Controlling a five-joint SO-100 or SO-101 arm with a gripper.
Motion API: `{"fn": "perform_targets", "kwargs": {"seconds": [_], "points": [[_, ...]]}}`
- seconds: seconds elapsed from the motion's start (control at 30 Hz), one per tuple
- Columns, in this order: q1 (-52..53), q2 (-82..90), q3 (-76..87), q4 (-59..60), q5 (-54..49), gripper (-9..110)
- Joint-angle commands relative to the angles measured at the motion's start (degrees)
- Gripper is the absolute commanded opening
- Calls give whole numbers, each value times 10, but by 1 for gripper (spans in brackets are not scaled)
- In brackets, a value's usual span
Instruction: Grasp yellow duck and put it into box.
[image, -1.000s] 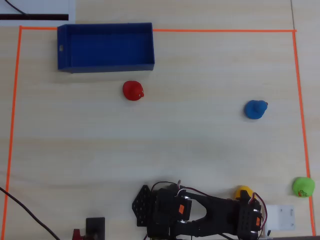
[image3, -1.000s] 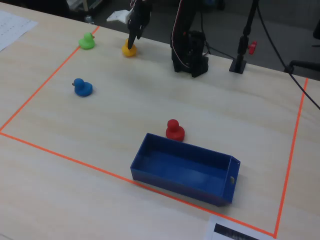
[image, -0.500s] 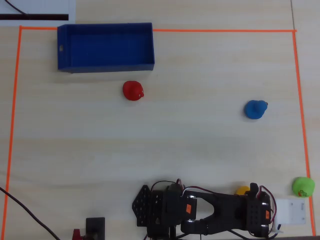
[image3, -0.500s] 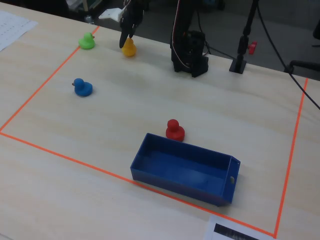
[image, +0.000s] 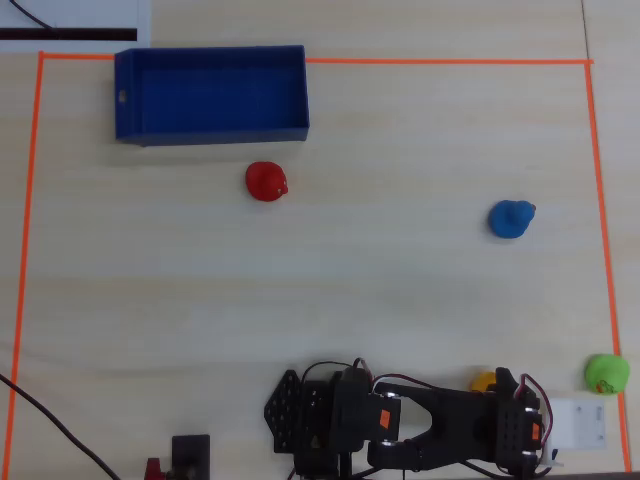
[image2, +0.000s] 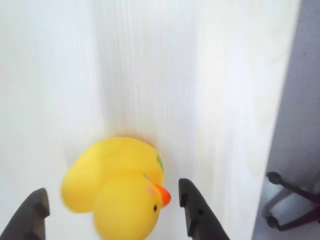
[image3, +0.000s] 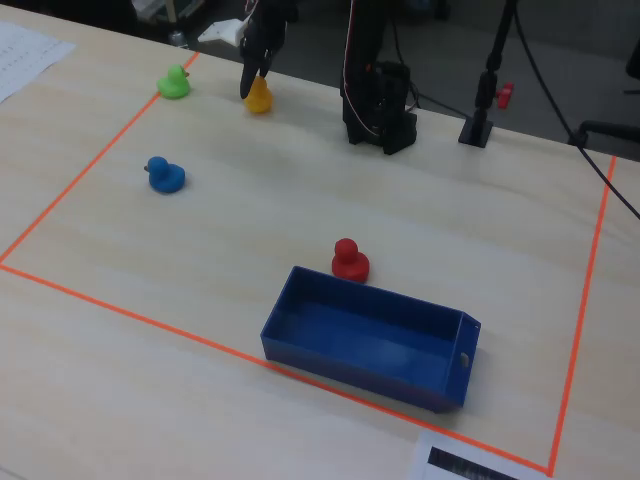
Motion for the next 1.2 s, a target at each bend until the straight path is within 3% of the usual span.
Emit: {"fn": "perform_targets", "kwargs": {"seconds": [0.0,0.13,0.17,0.23,0.53,0.73,0.9,1.17], "points": [[9,27,11,-22,-10,35],[8,26,15,-23,-8,31],[8,25,14,-22,-11,25],[7,22,3,-9,-11,0],[6,15,-39,30,-24,0],[-51,51,-83,84,10,0],[-214,167,-123,169,89,0],[-671,326,-258,374,245,0]]}}
